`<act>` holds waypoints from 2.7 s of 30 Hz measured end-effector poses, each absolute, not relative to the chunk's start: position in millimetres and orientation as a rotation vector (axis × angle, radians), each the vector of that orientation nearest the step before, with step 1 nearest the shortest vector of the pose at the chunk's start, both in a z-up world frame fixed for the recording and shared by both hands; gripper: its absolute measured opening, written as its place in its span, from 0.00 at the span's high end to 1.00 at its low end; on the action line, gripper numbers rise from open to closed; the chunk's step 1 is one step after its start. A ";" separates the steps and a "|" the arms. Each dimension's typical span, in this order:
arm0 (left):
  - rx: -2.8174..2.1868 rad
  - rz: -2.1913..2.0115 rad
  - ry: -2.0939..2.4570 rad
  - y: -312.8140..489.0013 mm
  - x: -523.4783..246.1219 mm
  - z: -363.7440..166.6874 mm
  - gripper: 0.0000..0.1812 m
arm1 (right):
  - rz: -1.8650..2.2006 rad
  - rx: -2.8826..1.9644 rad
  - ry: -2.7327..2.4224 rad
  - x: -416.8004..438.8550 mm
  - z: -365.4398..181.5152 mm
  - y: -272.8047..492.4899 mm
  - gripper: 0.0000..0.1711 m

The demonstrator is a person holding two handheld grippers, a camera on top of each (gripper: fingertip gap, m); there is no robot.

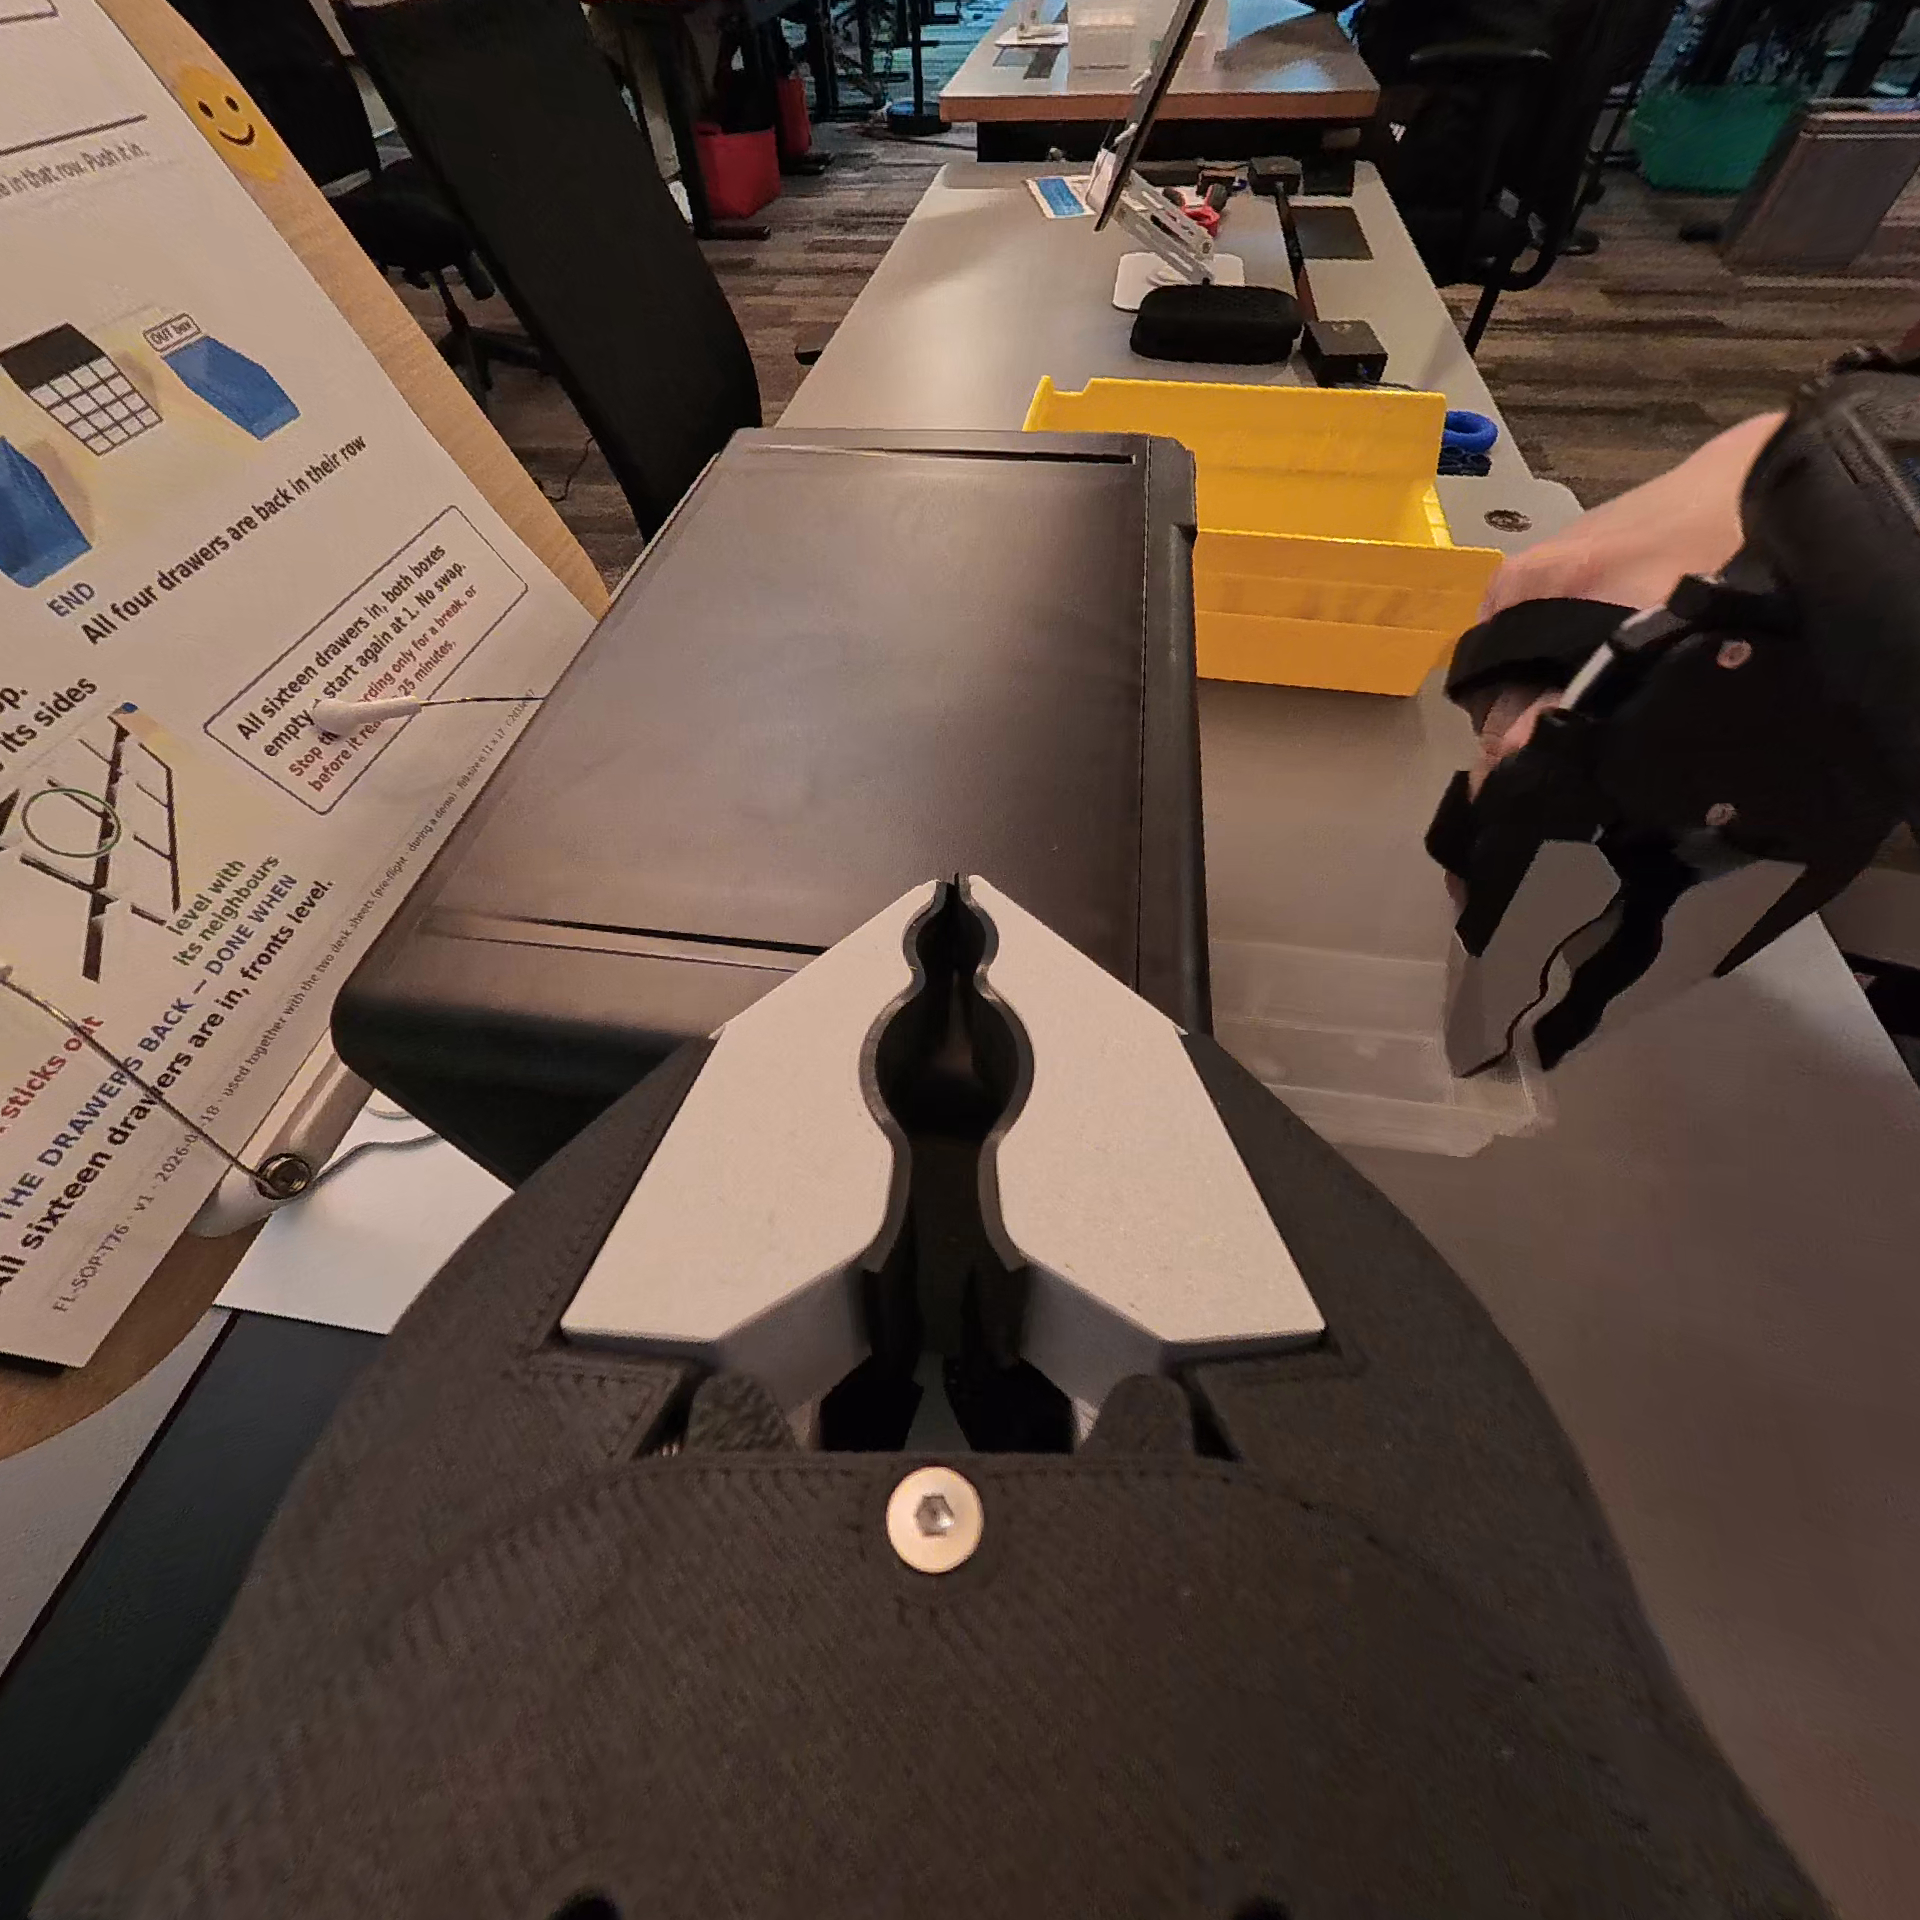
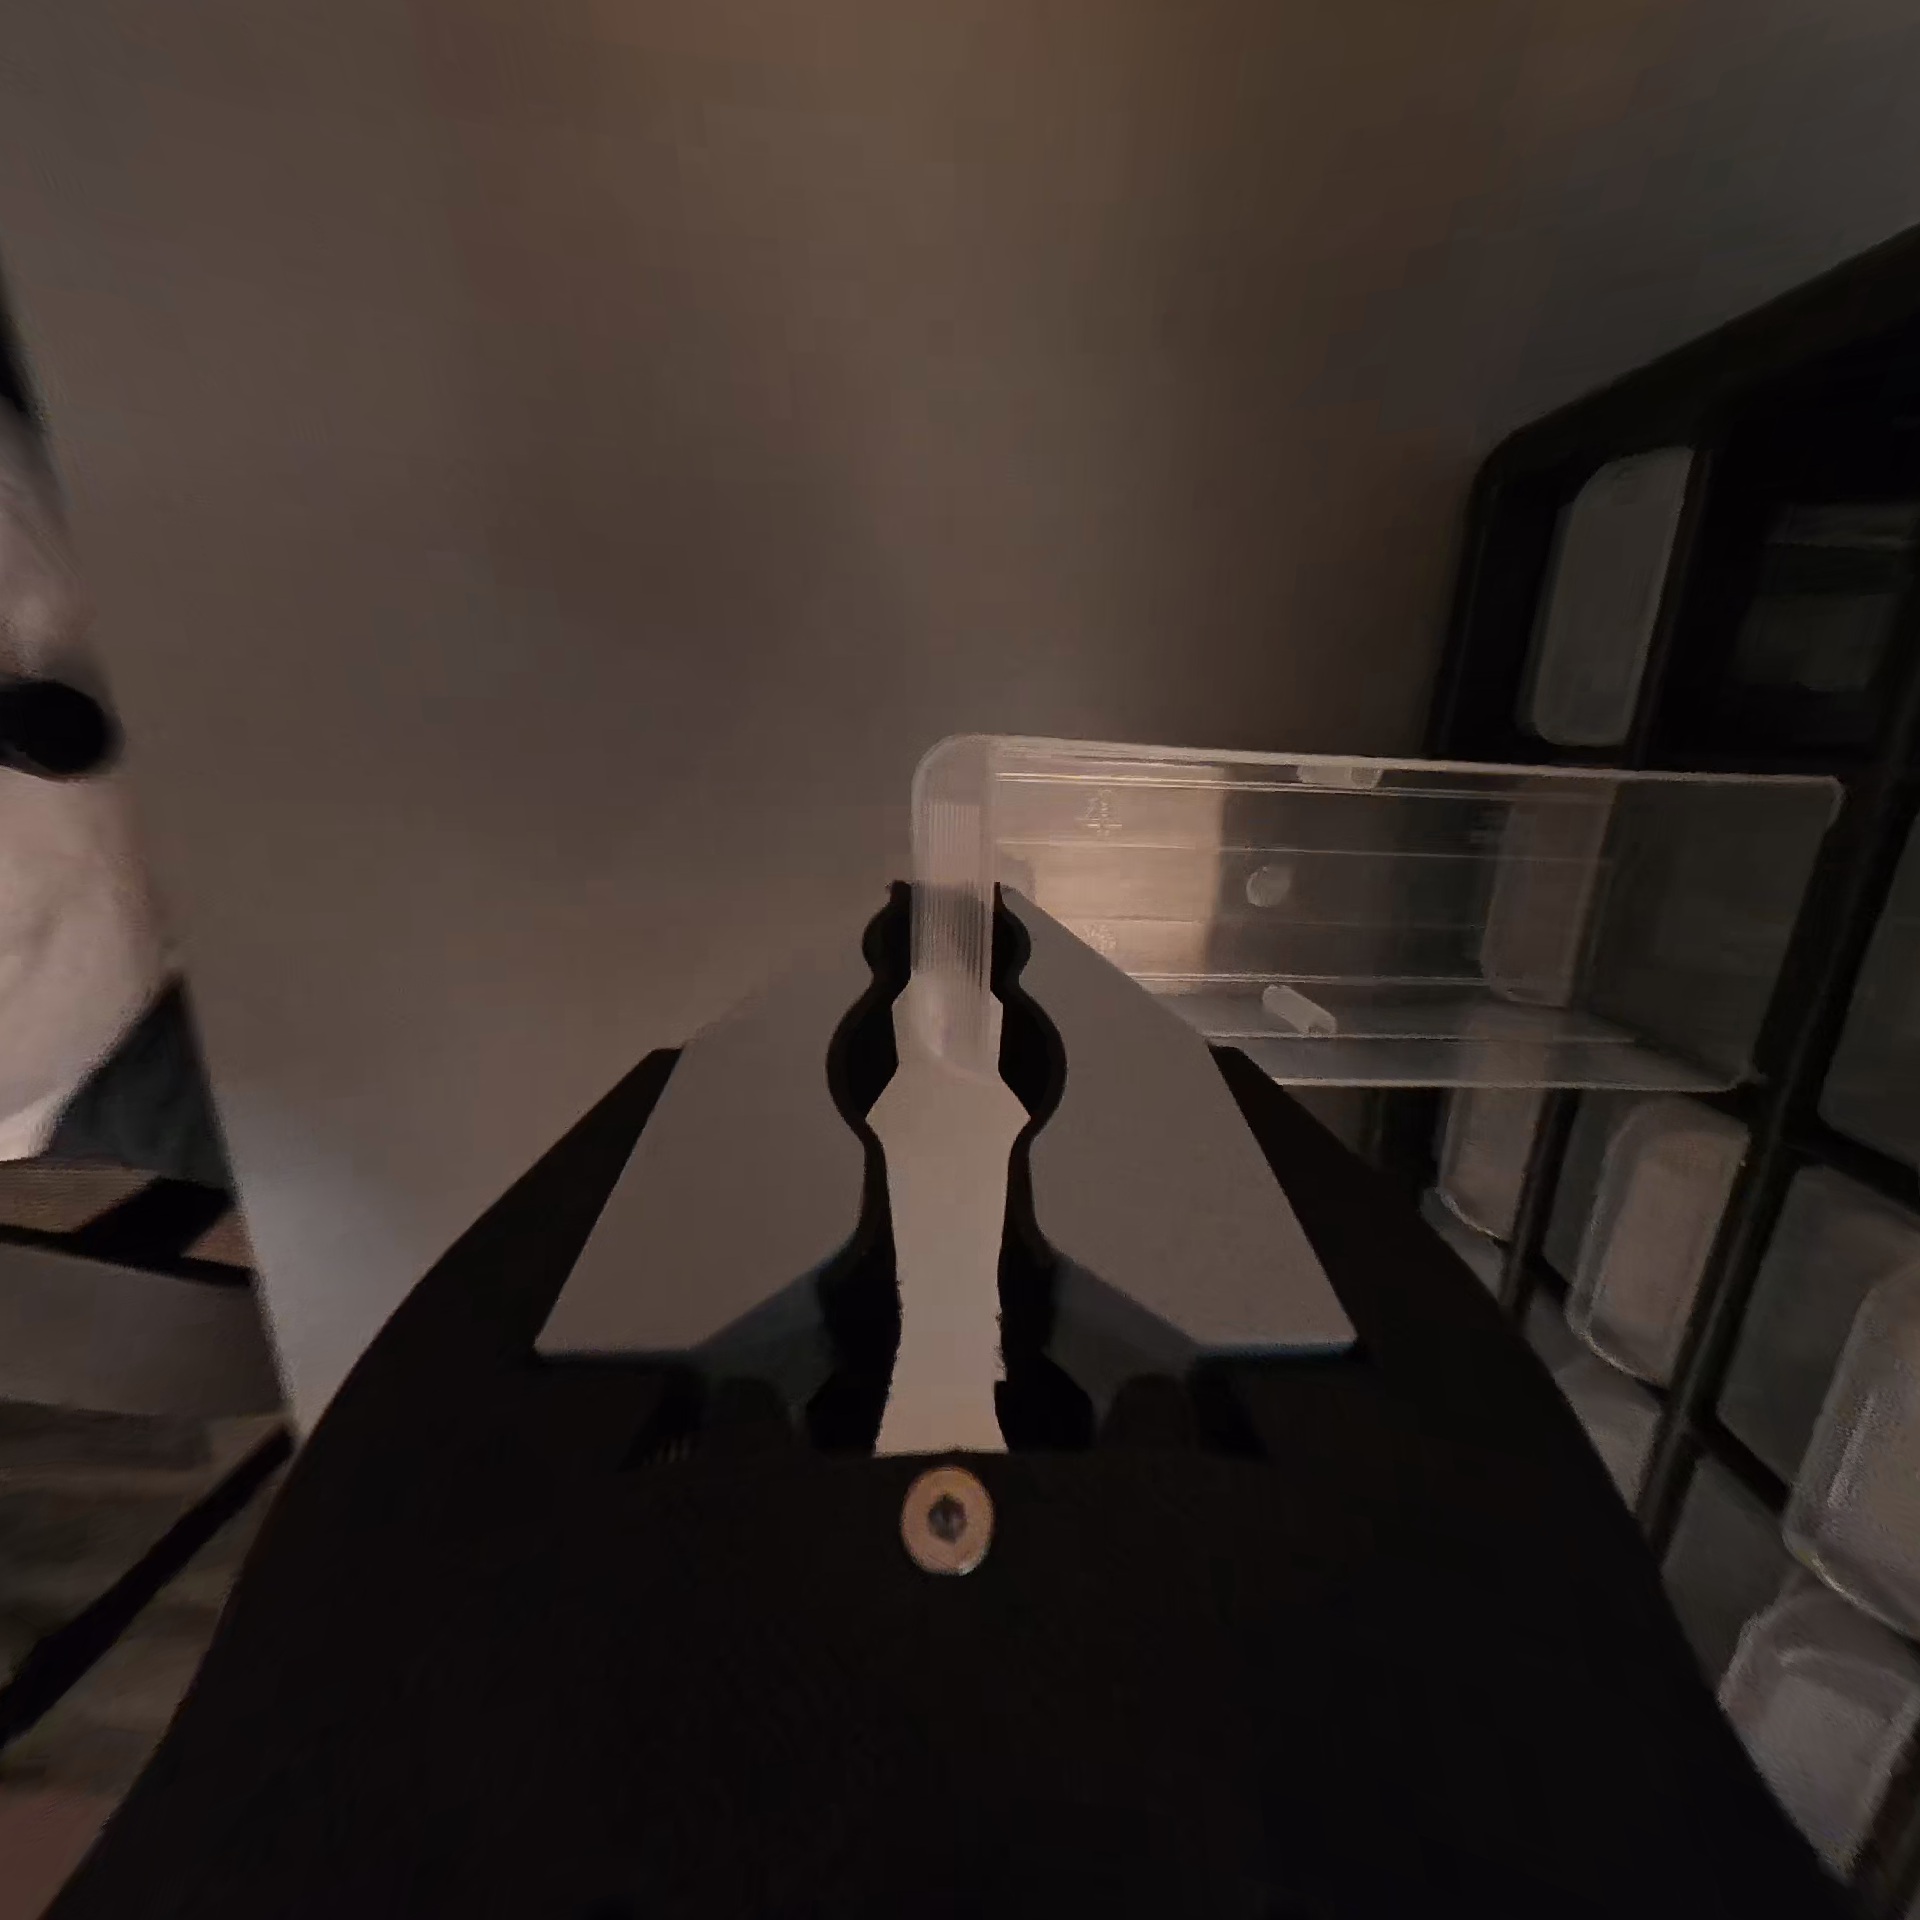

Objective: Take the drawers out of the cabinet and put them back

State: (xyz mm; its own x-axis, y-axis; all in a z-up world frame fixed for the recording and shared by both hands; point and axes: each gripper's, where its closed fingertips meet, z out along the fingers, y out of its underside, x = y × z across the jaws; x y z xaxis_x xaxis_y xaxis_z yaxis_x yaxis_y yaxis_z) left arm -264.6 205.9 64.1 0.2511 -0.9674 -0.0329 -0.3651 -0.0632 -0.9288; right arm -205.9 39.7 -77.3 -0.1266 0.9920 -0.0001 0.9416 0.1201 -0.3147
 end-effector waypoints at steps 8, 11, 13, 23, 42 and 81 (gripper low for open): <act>-1.600 -0.821 1.276 205.8 -264.5 64.1 1.00 | 0.708 -1.971 -2.231 -204.5 -43.4 3.2 0.93; -1.600 -0.810 1.284 205.6 -264.5 63.9 1.00 | 0.801 -1.938 -2.216 -183.1 -28.1 -27.2 0.93; -1.598 -0.803 1.291 205.7 -264.4 63.9 1.00 | 0.842 -1.894 -2.133 -160.2 -0.2 -42.1 0.93; -1.592 -0.806 1.282 205.6 -264.3 64.0 1.00 | 0.438 -2.466 -0.782 67.6 72.3 74.5 0.93; -1.591 -0.785 1.295 205.7 -263.9 63.9 1.00 | 0.262 -2.864 -0.366 153.8 -125.3 150.9 0.93; -1.615 -0.782 1.305 205.6 -263.6 63.7 1.00 | -0.413 -2.161 -1.512 206.3 -132.1 169.0 0.92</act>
State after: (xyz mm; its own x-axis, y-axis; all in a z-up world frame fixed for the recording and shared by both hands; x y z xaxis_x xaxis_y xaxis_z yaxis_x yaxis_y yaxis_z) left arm -263.6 205.6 63.7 0.2462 -0.9675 -0.0573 -0.4051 -0.0490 -0.9130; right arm 206.3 169.0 -132.1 0.3483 0.7965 0.4943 0.9372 -0.2839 -0.2028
